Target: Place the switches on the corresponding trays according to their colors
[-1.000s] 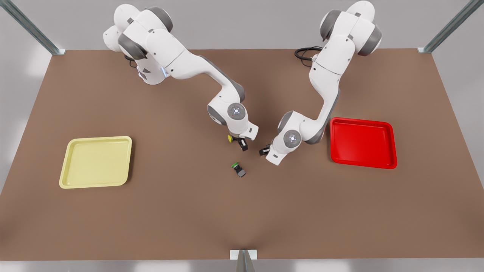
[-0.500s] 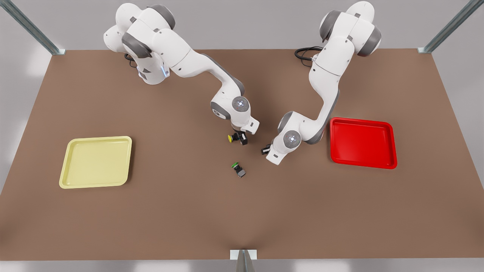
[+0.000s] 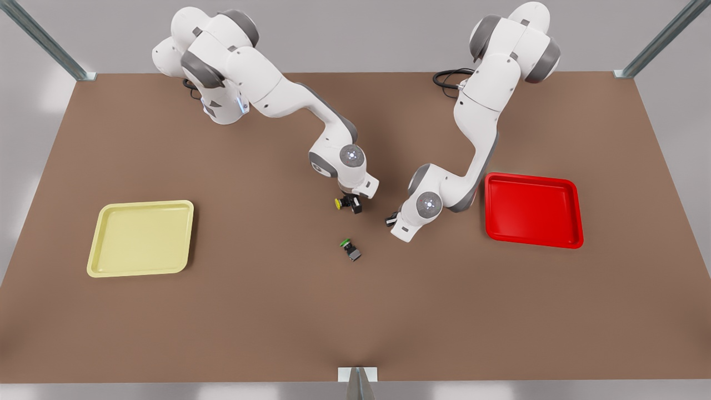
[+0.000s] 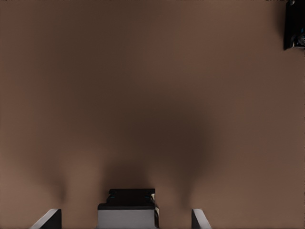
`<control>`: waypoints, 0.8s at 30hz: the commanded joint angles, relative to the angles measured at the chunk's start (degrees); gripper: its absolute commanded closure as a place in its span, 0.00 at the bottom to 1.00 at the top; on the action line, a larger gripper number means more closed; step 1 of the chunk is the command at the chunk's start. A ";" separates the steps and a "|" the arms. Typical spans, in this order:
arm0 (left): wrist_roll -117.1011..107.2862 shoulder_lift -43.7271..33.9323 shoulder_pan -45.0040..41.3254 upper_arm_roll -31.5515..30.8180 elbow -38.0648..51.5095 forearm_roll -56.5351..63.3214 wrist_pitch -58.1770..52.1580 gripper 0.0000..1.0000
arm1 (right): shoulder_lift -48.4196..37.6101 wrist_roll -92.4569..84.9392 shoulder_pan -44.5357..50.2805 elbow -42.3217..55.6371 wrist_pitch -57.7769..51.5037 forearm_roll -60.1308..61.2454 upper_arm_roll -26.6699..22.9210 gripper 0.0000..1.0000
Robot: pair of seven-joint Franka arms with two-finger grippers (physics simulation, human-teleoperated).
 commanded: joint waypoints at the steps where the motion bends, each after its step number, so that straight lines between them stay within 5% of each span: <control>1: 0.00 0.00 0.00 0.00 0.00 0.03 -0.03 0.48 | 0.00 -0.09 0.00 0.00 0.01 0.00 0.00 0.09; 10: 0.00 0.09 0.00 0.00 0.00 0.03 0.14 0.50 | -0.09 -0.09 -0.18 -0.17 -0.43 -0.09 0.00 0.21; 13: 0.09 0.09 0.09 0.00 0.00 0.03 0.06 0.34 | -0.27 -0.09 -0.18 -0.09 -0.52 -0.17 0.09 0.26; 24: 2.55 -3.96 0.18 3.42 0.09 0.12 -6.53 0.43 | -0.27 -0.18 -0.09 -0.17 -0.26 -0.17 0.00 0.36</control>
